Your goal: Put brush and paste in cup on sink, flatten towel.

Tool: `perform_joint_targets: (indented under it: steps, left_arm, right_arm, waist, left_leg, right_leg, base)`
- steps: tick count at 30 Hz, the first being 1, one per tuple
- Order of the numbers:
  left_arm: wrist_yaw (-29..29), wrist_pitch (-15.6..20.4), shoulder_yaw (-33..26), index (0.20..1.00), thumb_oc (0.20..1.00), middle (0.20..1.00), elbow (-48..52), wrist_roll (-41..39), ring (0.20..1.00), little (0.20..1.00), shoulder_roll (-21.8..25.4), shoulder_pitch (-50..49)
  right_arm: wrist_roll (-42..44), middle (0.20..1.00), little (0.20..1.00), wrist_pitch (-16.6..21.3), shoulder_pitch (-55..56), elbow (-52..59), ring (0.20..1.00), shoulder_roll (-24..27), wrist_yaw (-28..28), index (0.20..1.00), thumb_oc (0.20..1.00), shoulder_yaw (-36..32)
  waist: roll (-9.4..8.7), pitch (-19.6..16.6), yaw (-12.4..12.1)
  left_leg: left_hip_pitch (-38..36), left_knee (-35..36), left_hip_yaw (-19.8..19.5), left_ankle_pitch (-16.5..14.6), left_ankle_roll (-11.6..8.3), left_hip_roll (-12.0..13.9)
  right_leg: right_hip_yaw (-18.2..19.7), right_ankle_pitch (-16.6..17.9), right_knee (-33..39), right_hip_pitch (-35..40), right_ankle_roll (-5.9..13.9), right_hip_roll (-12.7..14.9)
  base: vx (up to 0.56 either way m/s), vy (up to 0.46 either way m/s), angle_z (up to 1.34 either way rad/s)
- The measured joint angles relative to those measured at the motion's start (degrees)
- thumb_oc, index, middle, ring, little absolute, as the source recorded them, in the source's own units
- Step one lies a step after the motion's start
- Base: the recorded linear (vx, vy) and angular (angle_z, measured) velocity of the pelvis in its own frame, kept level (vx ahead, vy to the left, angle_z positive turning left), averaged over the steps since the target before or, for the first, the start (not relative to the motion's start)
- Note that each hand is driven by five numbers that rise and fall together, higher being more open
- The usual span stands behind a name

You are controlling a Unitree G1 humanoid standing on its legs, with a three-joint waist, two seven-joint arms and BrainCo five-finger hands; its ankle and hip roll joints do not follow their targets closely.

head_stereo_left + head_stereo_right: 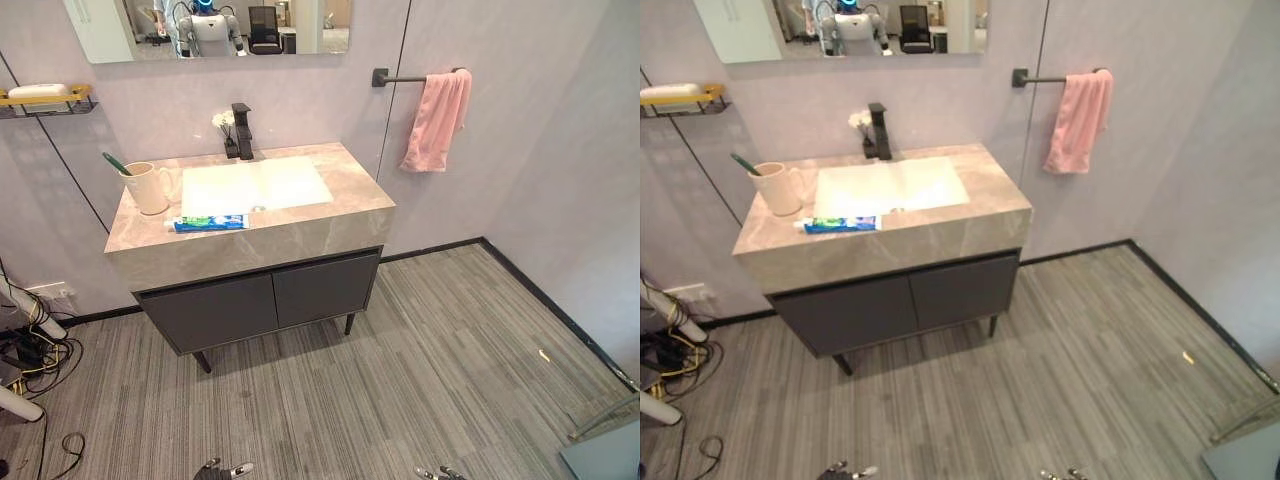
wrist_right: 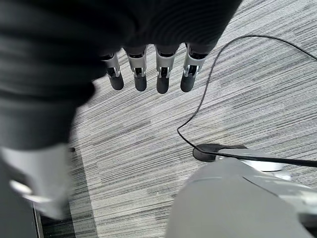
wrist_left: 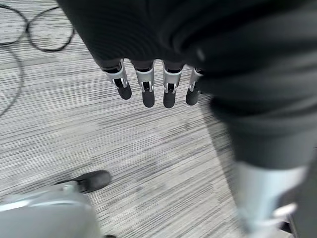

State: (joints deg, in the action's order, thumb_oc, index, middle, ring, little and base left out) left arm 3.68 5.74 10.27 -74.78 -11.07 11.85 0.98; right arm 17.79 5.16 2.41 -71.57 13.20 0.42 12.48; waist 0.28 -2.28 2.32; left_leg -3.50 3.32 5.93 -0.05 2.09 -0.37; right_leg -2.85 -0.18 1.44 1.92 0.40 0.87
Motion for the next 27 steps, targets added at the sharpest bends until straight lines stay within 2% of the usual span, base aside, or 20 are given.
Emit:
perform_joint_targets:
  steps: [3, 7, 15, 19, 20, 23, 27]
  left_arm:
    - [1.2, 0.6, 0.0, 1.000, 1.000, 1.000, 2.4, -0.3, 1.000, 1.000, -0.7, 0.1]
    - [2.6, 1.7, 0.0, 1.000, 1.000, 1.000, 4.5, -2.8, 1.000, 1.000, -1.2, 0.1]
    - [4.1, 2.4, 0.0, 1.000, 1.000, 1.000, 6.2, -7.0, 1.000, 1.000, -1.1, 0.0]
    - [4.3, 2.6, 0.2, 1.000, 1.000, 1.000, 6.1, -7.0, 1.000, 1.000, -1.2, 0.9]
    - [4.7, 2.6, 0.8, 1.000, 1.000, 1.000, 6.1, -7.0, 1.000, 1.000, -1.2, 1.6]
    - [4.9, 2.9, 2.3, 1.000, 1.000, 1.000, 6.2, -7.0, 1.000, 1.000, -1.5, 2.6]
    - [4.9, 3.0, 2.5, 1.000, 1.000, 1.000, 6.1, -6.9, 1.000, 1.000, -1.6, 3.1]
  right_arm:
    - [0.4, 1.000, 1.000, 1.0, -1.1, 1.4, 1.000, 0.8, -0.1, 1.000, 1.000, 0.1]
    - [1.2, 1.000, 1.000, 1.4, -2.5, 2.4, 1.000, 0.9, -0.3, 1.000, 1.000, 1.2]
    - [2.2, 1.000, 1.000, 2.5, -3.3, 3.9, 1.000, 1.0, -0.4, 1.000, 1.000, 1.8]
    - [3.5, 1.000, 1.000, 2.6, -3.3, 3.9, 1.000, 1.0, -0.4, 1.000, 1.000, 1.8]
    - [3.9, 1.000, 1.000, 2.6, -3.2, 3.8, 1.000, 1.2, -0.4, 1.000, 1.000, 1.7]
    - [4.0, 1.000, 1.000, 2.6, -3.2, 3.5, 1.000, 1.7, -0.6, 1.000, 1.000, 1.7]
    - [3.9, 1.000, 1.000, 2.6, -3.7, 2.3, 1.000, 1.8, -1.3, 1.000, 1.000, 1.7]
  waist:
    - [1.79, 2.0, 0.2]
    - [2.45, 3.0, 0.1]
    - [1.50, 4.1, 0.0]
    - [1.81, 4.8, 0.2]
    - [1.93, 5.2, 0.9]
    - [2.41, 5.3, 1.9]
    - [2.36, 5.5, 1.8]
  left_leg:
    - [-1.5, 1.1, -0.6, 0.0, -0.02, -0.1]
    - [-1.5, 1.1, -1.5, 0.1, -0.20, 0.0]
    - [-1.3, 1.7, -3.1, 0.7, -1.15, 0.1]
    - [-0.1, 1.5, -3.9, 1.1, -1.67, 0.2]
    - [0.2, 1.7, -4.0, 1.1, -1.85, 0.2]
    - [1.6, 1.7, -1.9, 0.3, -2.24, 0.8]
    - [1.5, 1.7, -1.9, 1.0, -2.23, 0.6]
  right_leg:
    - [-0.4, 1.4, 3.4, 2.9, -0.06, -0.1]
    - [-0.9, 1.3, 3.4, 3.2, -0.05, -0.2]
    - [-2.5, 0.7, 3.5, 3.2, -0.07, -0.4]
    - [-3.4, 0.7, 3.4, 3.1, -0.26, -0.4]
    - [-4.3, 0.8, 3.4, 3.1, -0.52, -0.2]
    - [-5.6, 0.7, 3.4, 2.1, -0.66, 0.0]
    - [-5.6, 0.6, 3.4, 2.2, -0.53, 0.1]
  base:
    - [0.00, -0.022, 0.06]
    - [-0.02, -0.021, 0.10]
    - [-0.02, -0.033, 0.10]
    - [-0.12, 0.039, 0.13]
    - [-0.07, 0.044, 0.33]
    - [-0.01, 0.024, 0.25]
    - [0.04, 0.085, 0.02]
